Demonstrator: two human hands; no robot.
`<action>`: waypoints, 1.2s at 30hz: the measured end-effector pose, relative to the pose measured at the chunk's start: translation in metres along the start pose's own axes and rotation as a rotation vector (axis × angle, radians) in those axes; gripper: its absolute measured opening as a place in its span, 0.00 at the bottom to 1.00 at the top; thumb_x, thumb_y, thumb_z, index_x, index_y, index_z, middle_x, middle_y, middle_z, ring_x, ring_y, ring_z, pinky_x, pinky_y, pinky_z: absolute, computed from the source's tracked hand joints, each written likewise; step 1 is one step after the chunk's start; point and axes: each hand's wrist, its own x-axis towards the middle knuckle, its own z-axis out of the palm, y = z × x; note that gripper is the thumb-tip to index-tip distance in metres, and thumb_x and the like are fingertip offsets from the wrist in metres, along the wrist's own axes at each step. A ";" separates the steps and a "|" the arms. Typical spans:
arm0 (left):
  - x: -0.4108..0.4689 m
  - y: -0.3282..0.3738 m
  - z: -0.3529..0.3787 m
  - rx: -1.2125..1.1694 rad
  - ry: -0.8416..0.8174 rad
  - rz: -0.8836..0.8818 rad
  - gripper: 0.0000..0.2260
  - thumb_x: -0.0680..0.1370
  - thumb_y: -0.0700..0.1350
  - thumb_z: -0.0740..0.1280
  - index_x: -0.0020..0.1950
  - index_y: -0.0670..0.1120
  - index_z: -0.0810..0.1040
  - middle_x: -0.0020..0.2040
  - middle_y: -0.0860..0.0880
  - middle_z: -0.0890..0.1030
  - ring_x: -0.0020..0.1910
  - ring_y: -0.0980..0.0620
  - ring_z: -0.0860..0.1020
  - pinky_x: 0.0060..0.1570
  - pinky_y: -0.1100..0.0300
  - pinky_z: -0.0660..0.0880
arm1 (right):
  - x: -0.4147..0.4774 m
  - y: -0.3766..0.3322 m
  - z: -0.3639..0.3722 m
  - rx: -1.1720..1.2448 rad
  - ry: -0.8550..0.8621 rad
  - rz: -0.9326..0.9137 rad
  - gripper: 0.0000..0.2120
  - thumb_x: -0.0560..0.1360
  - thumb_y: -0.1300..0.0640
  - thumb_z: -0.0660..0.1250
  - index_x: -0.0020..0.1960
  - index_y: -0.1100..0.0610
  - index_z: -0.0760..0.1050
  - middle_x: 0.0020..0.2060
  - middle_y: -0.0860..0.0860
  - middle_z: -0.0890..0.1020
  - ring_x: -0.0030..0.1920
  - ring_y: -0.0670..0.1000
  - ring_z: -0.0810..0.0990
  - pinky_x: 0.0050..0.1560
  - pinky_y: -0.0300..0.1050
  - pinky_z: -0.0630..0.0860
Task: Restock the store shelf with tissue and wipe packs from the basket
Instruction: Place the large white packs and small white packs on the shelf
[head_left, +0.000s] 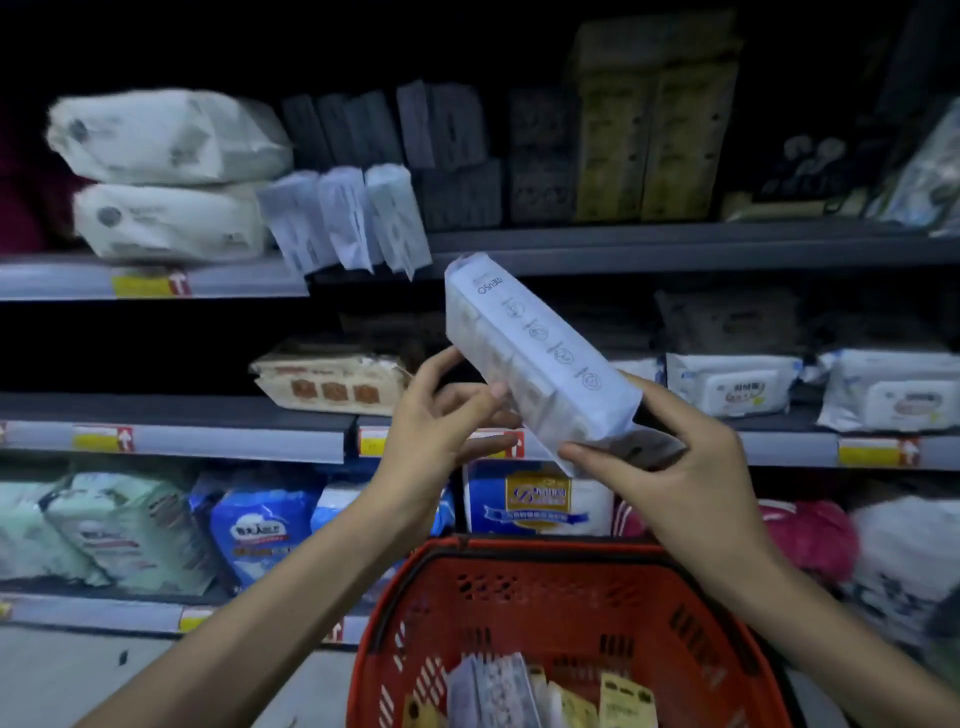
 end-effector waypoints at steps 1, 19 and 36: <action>0.005 0.010 0.000 0.014 -0.014 0.024 0.23 0.79 0.41 0.72 0.73 0.49 0.73 0.47 0.42 0.85 0.46 0.47 0.86 0.45 0.55 0.83 | 0.007 -0.007 0.003 -0.005 0.019 -0.030 0.22 0.68 0.57 0.81 0.61 0.50 0.82 0.48 0.38 0.87 0.50 0.38 0.84 0.46 0.31 0.77; 0.081 0.084 -0.038 0.532 0.081 0.132 0.27 0.78 0.34 0.65 0.73 0.55 0.75 0.49 0.41 0.85 0.43 0.43 0.82 0.44 0.48 0.79 | 0.195 -0.043 0.127 -0.601 0.122 0.052 0.16 0.75 0.42 0.73 0.49 0.54 0.77 0.46 0.55 0.84 0.50 0.60 0.83 0.40 0.48 0.73; 0.046 0.063 -0.045 1.051 0.060 0.226 0.38 0.74 0.61 0.71 0.82 0.58 0.62 0.67 0.52 0.76 0.65 0.52 0.76 0.63 0.50 0.77 | 0.116 -0.038 0.050 -0.716 -0.154 0.084 0.43 0.72 0.40 0.76 0.80 0.48 0.61 0.78 0.53 0.64 0.77 0.56 0.65 0.70 0.54 0.72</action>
